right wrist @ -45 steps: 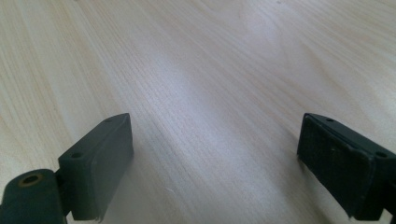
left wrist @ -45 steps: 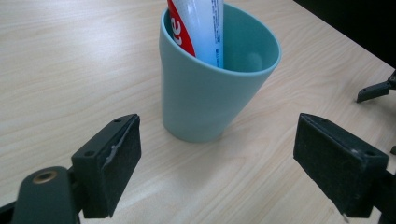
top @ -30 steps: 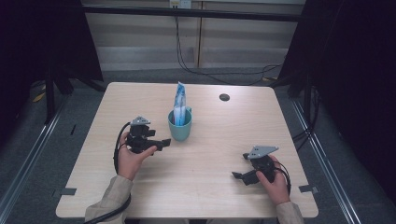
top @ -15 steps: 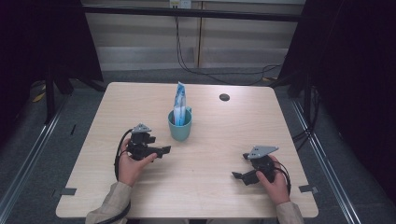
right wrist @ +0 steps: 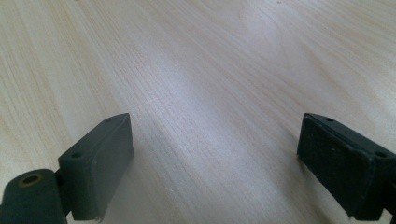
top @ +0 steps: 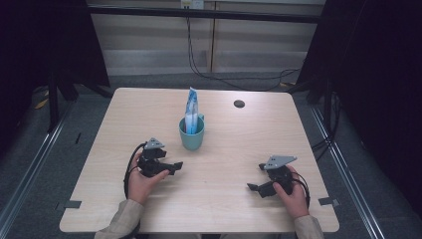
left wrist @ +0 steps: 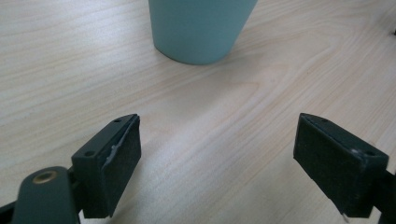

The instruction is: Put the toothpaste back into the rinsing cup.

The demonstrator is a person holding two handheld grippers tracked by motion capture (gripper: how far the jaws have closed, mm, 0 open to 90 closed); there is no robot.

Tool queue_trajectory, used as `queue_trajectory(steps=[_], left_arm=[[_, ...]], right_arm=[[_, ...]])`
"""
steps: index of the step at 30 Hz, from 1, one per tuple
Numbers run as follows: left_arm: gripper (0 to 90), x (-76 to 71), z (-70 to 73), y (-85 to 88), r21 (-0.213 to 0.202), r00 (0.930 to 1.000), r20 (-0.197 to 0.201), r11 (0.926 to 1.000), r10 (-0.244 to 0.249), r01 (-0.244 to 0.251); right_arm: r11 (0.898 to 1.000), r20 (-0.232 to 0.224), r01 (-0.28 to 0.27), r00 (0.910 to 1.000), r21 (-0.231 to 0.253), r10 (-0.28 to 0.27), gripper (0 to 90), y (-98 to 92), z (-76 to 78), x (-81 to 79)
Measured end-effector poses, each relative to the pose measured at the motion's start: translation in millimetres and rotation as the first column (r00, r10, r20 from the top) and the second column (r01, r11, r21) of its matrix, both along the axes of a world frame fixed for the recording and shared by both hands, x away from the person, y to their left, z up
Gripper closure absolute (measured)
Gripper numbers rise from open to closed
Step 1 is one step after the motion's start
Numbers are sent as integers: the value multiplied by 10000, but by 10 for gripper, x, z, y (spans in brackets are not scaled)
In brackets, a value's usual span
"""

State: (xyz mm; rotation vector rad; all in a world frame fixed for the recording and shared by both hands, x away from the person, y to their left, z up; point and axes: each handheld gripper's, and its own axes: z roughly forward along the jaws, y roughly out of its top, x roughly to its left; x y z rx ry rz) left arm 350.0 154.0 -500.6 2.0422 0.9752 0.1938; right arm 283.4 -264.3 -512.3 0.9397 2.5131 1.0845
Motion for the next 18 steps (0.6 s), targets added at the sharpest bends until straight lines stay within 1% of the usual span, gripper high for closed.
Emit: queue_trajectory(steps=[1,2,4,7,9,11,12,14,16,17,18], left_arm=[[150,-8,-5,0,93,10000,49,10000,20,-20],[150,-8,-5,0,93,10000,49,10000,20,-20],[150,-21,-20,-1,277,9999,113,9996,-70,67],[149,-29,-34,-5,339,9999,127,9994,-10,6],[150,-40,-51,-11,537,9996,251,9985,-108,95],[150,-45,-62,-15,557,9996,246,9984,-126,112],[150,-54,-78,-22,685,9996,229,9976,-146,130],[148,-63,-88,-28,768,9990,379,9968,-235,205],[148,-72,-87,-41,837,9990,385,9963,-238,205],[148,-75,-85,-47,989,9985,461,9948,-299,253],[148,-78,-88,-51,1041,9980,505,9940,-379,325]], right_arm=[[10000,1,0,10000,1,0,102,0,0,0],[10000,1,0,10000,1,0,102,0,0,0],[10000,-6,7,10000,7,-7,102,1,0,0],[10000,-2,9,10000,5,-9,102,1,0,0],[10000,-1,7,10000,2,-7,102,1,0,0],[10000,-3,8,10000,0,-8,102,1,0,0],[10000,-2,7,10000,0,-7,102,1,0,0],[10000,-1,6,10000,-1,-6,102,1,0,0],[10000,-2,7,10000,3,-7,102,1,0,0],[10000,-3,8,10000,0,-8,102,1,0,0],[10000,-3,8,10000,1,-8,102,1,0,0]])
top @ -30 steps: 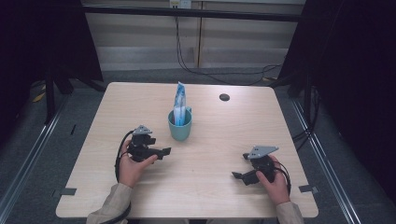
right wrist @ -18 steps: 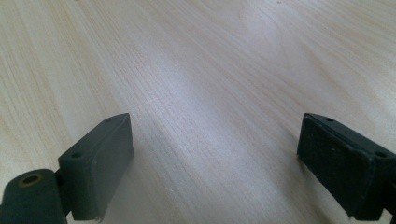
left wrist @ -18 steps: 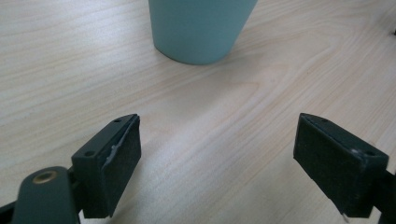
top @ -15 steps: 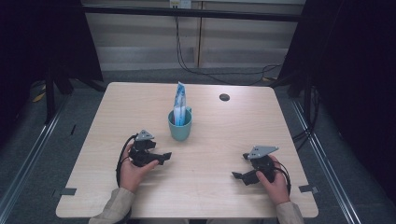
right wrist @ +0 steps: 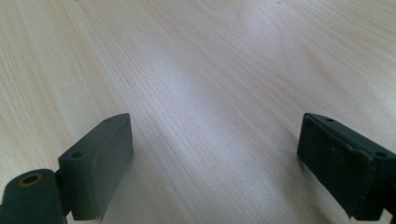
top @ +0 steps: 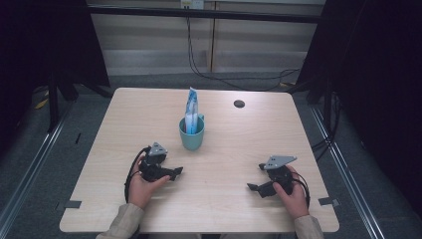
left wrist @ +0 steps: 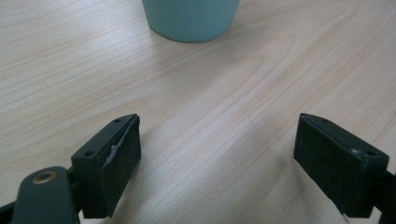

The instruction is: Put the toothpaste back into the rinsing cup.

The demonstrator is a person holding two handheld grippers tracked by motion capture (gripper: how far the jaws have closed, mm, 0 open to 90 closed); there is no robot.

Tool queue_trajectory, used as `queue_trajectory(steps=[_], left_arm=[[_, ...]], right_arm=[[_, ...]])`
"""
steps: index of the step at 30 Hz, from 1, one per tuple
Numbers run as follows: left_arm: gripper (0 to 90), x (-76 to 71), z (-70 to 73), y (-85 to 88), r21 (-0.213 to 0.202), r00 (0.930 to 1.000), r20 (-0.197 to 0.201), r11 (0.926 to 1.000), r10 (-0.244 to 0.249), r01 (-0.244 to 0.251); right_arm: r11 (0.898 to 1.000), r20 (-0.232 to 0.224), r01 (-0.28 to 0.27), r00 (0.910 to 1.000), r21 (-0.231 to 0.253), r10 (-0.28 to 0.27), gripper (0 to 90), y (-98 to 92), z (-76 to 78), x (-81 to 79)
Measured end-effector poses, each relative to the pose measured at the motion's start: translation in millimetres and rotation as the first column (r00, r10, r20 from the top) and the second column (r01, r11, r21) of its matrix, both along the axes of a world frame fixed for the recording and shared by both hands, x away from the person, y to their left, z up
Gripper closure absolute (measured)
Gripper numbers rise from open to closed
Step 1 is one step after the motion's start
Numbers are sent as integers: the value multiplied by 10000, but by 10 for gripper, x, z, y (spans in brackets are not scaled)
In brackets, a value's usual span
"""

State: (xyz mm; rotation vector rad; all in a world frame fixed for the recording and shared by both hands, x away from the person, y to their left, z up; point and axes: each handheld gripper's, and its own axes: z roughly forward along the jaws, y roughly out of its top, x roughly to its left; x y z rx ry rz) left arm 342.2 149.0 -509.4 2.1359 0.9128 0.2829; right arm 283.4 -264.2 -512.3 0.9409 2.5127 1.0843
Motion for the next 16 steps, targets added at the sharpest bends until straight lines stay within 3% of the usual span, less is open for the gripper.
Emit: queue_trajectory(steps=[16], left_arm=[[144,-35,-3,-45,574,9995,305,9983,-105,88]], right_arm=[[10000,0,4,10000,1,-4,102,0,0,0]])
